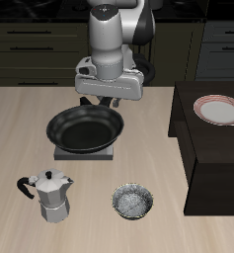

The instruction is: Place the frypan on the top layer of the shelf

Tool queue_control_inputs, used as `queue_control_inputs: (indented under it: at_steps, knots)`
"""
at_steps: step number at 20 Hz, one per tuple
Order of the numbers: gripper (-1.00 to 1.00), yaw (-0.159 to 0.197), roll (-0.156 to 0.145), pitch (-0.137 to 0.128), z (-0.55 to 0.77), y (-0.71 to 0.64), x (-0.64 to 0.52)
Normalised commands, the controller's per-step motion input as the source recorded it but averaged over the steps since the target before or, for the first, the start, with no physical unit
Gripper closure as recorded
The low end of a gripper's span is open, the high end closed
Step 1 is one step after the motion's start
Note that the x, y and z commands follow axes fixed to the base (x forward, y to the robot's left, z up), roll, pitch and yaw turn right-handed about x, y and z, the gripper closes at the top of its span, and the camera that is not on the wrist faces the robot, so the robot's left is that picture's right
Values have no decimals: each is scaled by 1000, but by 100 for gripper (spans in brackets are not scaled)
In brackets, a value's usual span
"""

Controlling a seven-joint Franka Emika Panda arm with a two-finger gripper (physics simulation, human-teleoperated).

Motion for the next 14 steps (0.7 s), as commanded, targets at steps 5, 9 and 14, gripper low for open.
queue_control_inputs:
  at_steps: [5,9,14]
  knots:
    - [100,133,37,6,81,20,80]
    - [100,109,-2,-7,25,48,65]
    - [100,110,29,3,80,-17,169]
